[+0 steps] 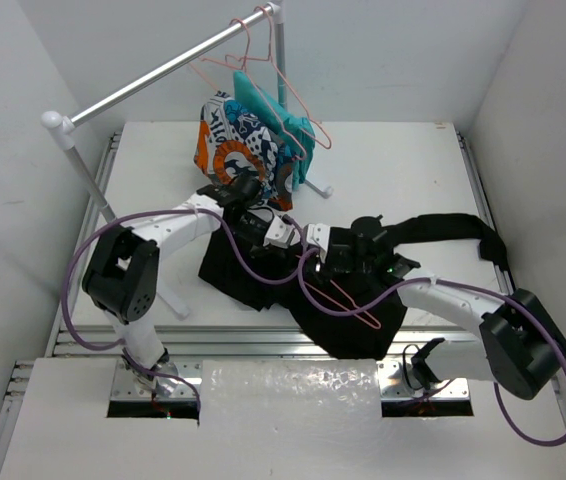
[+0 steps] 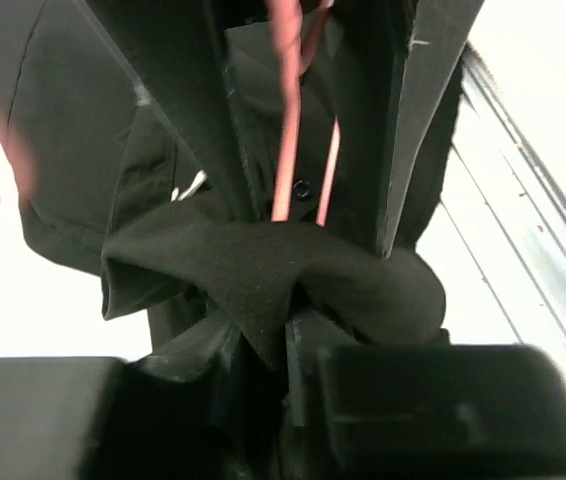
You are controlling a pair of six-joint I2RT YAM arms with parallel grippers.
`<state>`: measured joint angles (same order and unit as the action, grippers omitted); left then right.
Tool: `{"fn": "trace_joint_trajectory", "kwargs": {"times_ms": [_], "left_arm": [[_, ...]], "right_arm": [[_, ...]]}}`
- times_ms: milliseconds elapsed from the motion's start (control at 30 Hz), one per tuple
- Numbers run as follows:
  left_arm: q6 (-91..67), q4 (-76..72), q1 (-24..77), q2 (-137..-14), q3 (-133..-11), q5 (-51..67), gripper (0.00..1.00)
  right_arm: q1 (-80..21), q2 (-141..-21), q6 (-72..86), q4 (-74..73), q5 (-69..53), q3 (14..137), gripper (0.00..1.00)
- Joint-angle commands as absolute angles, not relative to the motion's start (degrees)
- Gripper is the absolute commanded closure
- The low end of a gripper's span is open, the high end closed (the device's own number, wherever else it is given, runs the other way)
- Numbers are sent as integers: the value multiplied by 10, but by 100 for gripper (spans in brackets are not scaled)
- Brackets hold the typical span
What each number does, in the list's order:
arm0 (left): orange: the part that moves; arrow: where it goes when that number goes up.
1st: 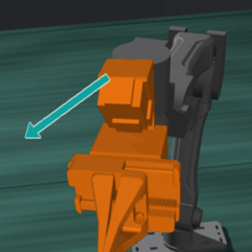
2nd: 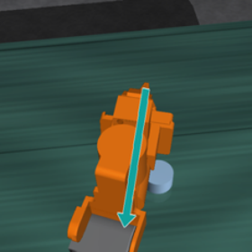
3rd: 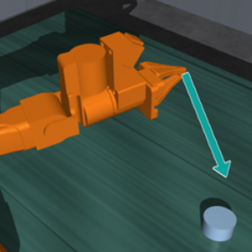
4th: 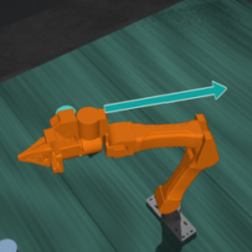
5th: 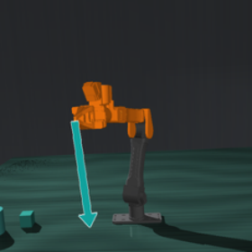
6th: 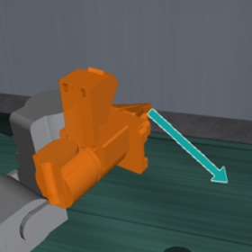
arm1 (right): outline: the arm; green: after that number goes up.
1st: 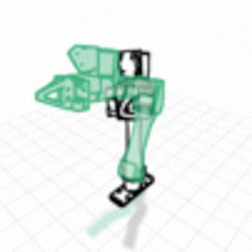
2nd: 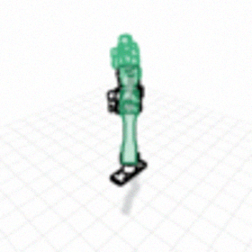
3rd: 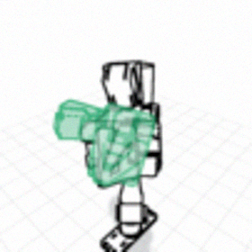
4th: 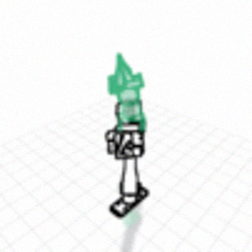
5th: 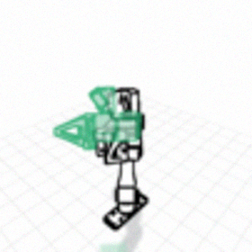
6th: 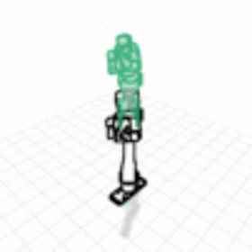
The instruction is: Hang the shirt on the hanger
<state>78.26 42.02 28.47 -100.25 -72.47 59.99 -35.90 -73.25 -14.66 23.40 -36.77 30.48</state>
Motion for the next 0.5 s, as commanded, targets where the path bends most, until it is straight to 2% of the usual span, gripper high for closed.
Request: {"fn": "trace_joint_trajectory", "kwargs": {"times_ms": [0,167,200,333,367,433,467], "left_arm": [[784,467,290,-974,-759,644,88],[773,492,291,-955,-765,636,92],[771,498,291,-951,-761,635,100],[737,497,289,-941,-755,618,100],[734,495,287,-938,-752,611,100],[720,482,283,-922,-734,591,100],[699,459,281,-909,-725,568,100]], "right_arm": [[-367,-717,-178,232,-398,355,100],[-369,-722,-185,229,-398,380,100],[-369,-728,-184,227,-401,386,100],[-370,-735,-173,201,-395,397,100],[-370,-732,-164,192,-383,400,88],[-370,-716,-147,152,-346,408,56],[-369,-706,-145,139,-333,404,33]]}}
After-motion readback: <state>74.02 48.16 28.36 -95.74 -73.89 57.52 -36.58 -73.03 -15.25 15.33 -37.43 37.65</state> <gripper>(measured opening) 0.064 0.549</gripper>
